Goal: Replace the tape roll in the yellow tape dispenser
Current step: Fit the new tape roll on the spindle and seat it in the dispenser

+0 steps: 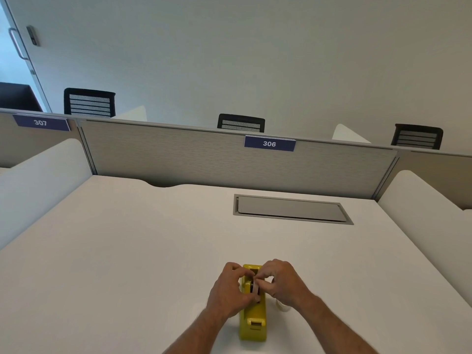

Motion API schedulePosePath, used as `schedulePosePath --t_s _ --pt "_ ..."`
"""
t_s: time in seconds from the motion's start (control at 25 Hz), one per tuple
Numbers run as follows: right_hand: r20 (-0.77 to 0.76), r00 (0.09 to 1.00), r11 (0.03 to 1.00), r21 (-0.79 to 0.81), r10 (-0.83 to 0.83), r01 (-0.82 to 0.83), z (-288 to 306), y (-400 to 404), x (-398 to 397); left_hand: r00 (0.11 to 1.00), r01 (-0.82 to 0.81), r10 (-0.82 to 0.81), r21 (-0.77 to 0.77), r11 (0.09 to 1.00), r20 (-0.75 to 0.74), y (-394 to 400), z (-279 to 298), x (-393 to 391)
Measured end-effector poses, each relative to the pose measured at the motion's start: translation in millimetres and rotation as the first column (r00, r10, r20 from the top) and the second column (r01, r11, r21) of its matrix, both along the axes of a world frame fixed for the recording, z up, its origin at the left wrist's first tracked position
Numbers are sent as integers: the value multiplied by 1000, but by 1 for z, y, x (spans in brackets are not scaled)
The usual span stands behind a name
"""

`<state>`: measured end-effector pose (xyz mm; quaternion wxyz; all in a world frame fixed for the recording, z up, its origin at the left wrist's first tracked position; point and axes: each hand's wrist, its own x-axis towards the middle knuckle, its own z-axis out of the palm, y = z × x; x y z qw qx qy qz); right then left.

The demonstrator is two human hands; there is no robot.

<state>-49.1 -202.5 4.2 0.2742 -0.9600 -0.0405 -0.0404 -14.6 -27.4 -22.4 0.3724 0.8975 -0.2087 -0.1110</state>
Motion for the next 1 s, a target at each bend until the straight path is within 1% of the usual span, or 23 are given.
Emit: schedulePosePath --t_s 0.12,0.28,0.44,0.68,1.0 --pt "-16 1000 1000 -6 -8 8 1 0 0 1000 0 0 -8 1000 1 1 0 0" --pt "-41 999 996 -87 17 -21 0 0 -2 1000 2 -2 -11 1000 7 0 1 0" --pt "-45 999 993 -115 26 -31 -2 -1 -3 1000 -11 11 -10 1000 1 -2 2 -1" --pt "-11 1000 998 -57 22 -22 0 0 -1 1000 -15 15 -9 1000 -27 -2 2 -1" --pt "-36 999 996 -74 36 -38 2 -2 0 1000 -5 5 -5 1000 -17 -1 0 0"
